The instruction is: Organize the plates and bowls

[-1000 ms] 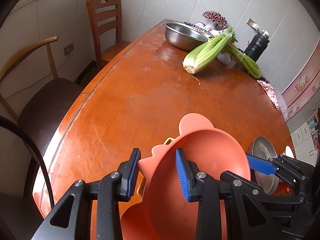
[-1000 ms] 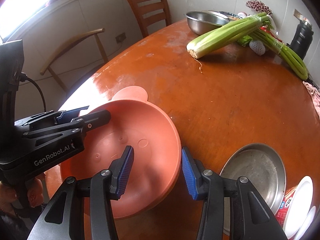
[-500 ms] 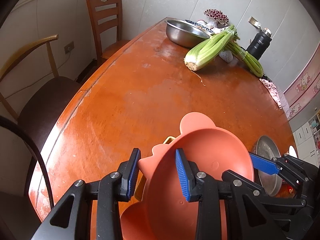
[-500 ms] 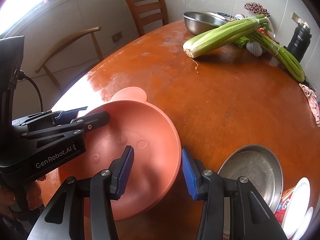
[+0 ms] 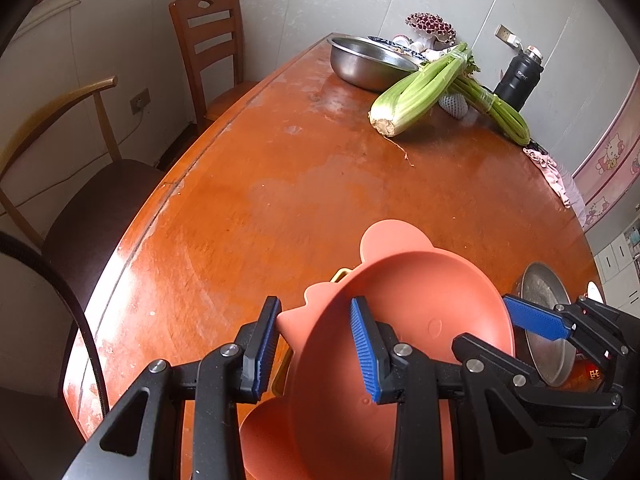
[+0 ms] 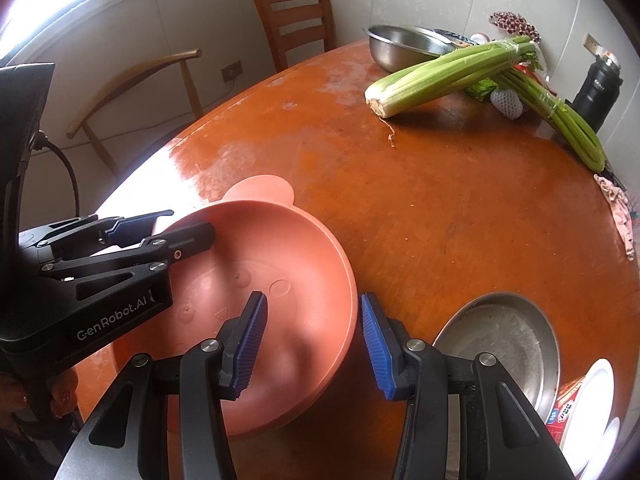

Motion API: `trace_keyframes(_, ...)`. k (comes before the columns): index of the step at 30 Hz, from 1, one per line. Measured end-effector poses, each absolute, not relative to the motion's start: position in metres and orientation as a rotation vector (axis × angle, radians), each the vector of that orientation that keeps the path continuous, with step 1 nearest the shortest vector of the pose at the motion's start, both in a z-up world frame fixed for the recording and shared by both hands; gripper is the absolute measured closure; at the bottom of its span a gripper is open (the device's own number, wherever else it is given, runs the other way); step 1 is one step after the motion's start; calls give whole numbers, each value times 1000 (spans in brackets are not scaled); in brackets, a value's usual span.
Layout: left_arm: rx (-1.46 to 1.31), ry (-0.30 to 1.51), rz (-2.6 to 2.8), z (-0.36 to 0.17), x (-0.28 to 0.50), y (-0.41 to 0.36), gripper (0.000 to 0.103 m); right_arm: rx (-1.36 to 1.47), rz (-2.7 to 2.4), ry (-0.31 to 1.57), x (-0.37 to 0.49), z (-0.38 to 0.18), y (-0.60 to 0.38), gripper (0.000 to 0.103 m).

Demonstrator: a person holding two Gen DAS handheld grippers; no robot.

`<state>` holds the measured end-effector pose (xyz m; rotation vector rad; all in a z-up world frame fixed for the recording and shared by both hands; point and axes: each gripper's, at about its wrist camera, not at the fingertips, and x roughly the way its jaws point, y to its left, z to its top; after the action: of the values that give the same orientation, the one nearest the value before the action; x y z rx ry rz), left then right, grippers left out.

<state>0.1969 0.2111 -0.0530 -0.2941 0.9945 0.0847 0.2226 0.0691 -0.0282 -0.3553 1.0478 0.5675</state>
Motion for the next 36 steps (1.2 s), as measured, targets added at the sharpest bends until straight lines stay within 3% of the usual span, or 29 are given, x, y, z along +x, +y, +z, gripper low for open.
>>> trace_keyframes(7,-288,986,96,-50,195,211,65,-337,562,1041,223,-22,64,48)
trace_keyframes(18,-286,953,109,-35,181,213,53,-274,560,994,214,0,53,47)
trace_keyframes(22,-281,927,102,-23,174,209,51,-243,555,971,208,12,45,40)
trace_keyframes(36,-215,863,37,17,163,164,49,-150,510,900,188,51,-5,39)
